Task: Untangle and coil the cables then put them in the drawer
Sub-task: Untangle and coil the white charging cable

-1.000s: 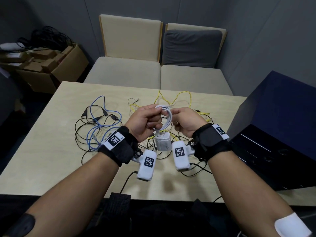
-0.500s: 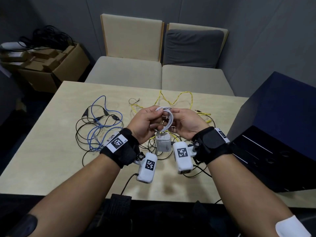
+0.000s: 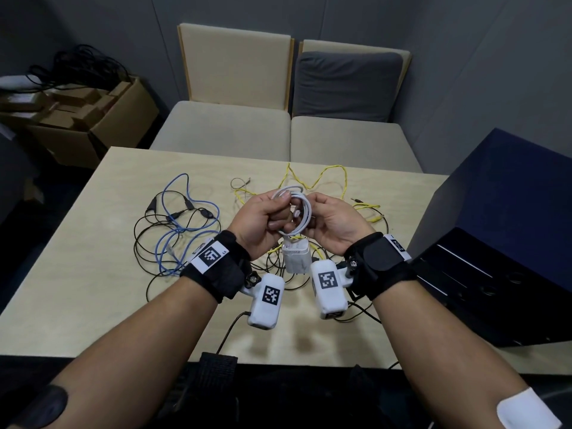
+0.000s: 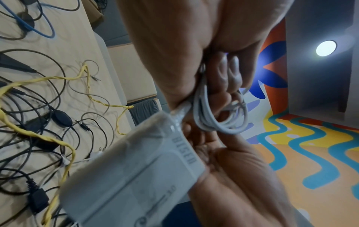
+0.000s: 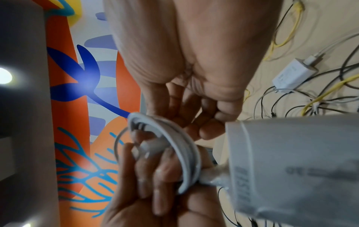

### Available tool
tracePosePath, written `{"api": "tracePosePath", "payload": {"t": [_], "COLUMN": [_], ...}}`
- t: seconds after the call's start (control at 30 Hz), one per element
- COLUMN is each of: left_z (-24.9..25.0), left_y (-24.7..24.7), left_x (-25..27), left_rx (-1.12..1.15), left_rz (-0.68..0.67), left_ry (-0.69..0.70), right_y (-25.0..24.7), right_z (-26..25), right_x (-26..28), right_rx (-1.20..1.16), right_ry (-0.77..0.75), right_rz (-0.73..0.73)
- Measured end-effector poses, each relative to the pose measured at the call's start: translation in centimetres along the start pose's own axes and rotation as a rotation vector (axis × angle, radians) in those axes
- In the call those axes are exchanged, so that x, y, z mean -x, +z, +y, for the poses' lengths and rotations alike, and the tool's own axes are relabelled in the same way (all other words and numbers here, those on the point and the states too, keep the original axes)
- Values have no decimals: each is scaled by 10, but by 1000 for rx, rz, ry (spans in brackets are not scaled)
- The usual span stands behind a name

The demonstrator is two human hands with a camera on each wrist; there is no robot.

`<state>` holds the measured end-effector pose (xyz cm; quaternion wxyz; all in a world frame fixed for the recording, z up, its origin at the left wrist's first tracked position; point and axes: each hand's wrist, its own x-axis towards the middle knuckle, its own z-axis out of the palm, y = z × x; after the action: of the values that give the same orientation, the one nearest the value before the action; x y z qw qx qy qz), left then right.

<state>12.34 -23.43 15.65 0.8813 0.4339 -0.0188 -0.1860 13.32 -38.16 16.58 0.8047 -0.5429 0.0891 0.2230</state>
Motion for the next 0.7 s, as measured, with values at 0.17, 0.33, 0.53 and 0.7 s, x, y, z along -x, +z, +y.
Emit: {"api": "tracePosePath", "payload": {"t": [0.17,0.33,0.53,0.7], "left_z": [1,0,0,0], "left_y": [0,-1,-4,-2], "left_x": [0,-5,-9,-11], "left_rx": [-5,23,-45,-102], "left_rz": [51,157,248,240], "left_ry": [-40,-56,-43,-56], "right_y": [5,13,6,8], "right_z": [-5,-4,-12,-5], "right_x": [2,4,14,15], "right_rx": [-24,261,1031,1358], "right_ry": [-42,-177,-606,-515], "right_rz": [-2,86,165,46]}}
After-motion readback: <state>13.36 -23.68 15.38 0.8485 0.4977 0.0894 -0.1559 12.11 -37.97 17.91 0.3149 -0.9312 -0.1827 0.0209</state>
